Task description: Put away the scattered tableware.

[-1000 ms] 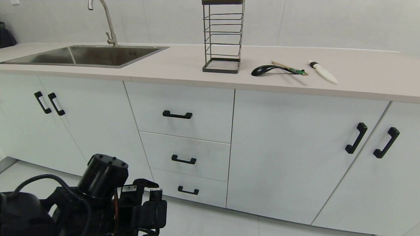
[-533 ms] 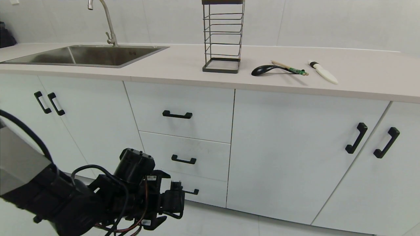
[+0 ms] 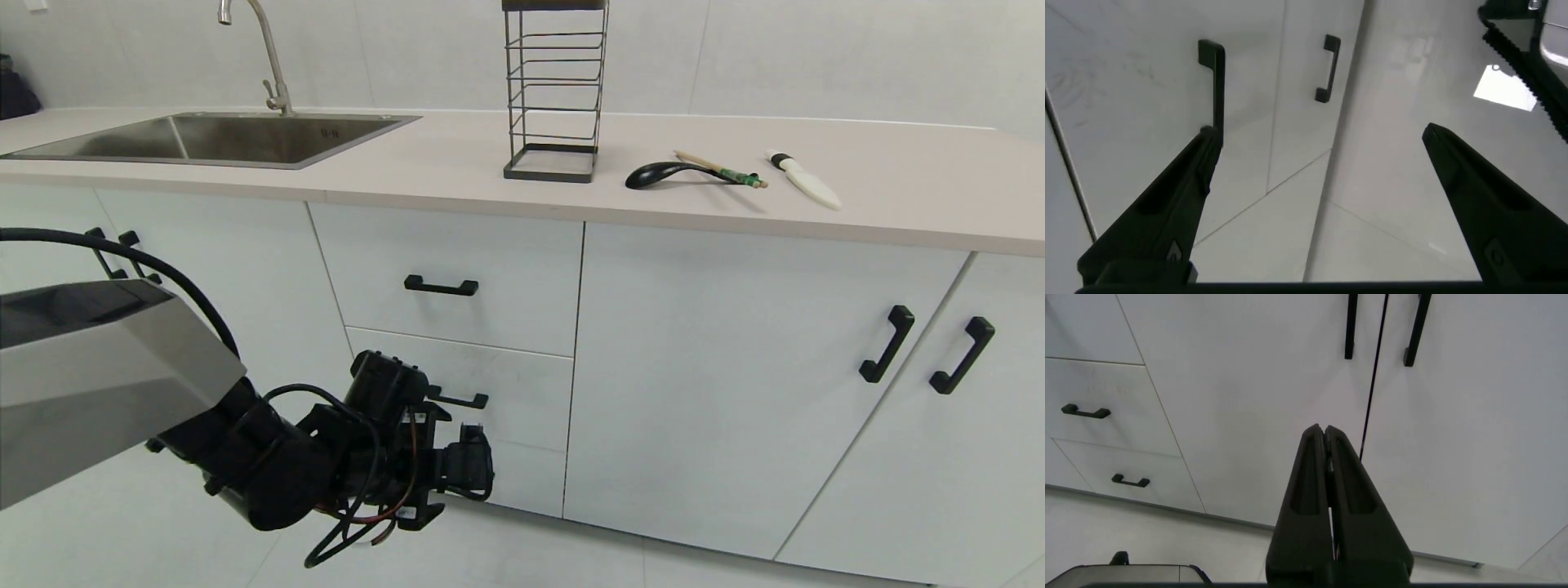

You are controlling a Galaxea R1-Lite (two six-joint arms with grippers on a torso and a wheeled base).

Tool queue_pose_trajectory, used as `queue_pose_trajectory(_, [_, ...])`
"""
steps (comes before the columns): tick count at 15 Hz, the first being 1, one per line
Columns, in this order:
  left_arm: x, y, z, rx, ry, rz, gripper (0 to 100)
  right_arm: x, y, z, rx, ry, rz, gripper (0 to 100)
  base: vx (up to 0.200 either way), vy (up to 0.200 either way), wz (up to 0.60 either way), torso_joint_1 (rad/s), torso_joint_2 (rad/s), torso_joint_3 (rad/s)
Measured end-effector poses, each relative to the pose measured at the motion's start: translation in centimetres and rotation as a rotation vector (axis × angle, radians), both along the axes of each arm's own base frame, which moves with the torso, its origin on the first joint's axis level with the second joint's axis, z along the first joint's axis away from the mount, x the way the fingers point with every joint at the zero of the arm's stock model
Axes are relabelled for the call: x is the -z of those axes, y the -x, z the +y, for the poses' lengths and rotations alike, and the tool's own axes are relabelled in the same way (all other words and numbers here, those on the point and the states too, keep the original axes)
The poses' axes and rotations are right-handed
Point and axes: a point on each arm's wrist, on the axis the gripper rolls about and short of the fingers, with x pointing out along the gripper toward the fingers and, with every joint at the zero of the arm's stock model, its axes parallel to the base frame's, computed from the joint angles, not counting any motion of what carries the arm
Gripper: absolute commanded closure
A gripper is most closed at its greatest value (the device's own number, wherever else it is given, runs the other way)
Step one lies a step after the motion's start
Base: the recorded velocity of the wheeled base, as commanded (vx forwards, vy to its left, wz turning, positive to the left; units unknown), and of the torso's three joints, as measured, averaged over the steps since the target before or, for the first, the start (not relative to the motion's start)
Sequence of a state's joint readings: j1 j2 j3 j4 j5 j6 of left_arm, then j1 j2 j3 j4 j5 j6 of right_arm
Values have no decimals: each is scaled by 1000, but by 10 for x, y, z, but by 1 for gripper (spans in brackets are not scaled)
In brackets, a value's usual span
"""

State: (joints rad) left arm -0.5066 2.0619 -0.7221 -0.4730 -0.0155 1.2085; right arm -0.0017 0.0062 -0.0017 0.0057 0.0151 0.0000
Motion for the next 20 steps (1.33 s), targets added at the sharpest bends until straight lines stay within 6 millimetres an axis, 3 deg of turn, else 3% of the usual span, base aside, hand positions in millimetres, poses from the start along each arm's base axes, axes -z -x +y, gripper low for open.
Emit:
queue_pose_trajectory(4, [11,-27,4,-5,-20,-48,0,0,0,0,0,0,0,100,0,0,0,0,0,0])
queue_pose_trajectory(12, [25,-38,13,-42,-33,-29,0,0,0,0,0,0,0,100,0,0,0,0,0,0])
queue_pose_trajectory(20, [43,-74,2,51,-37,-106,0,0,0,0,0,0,0,100,0,0,0,0,0,0])
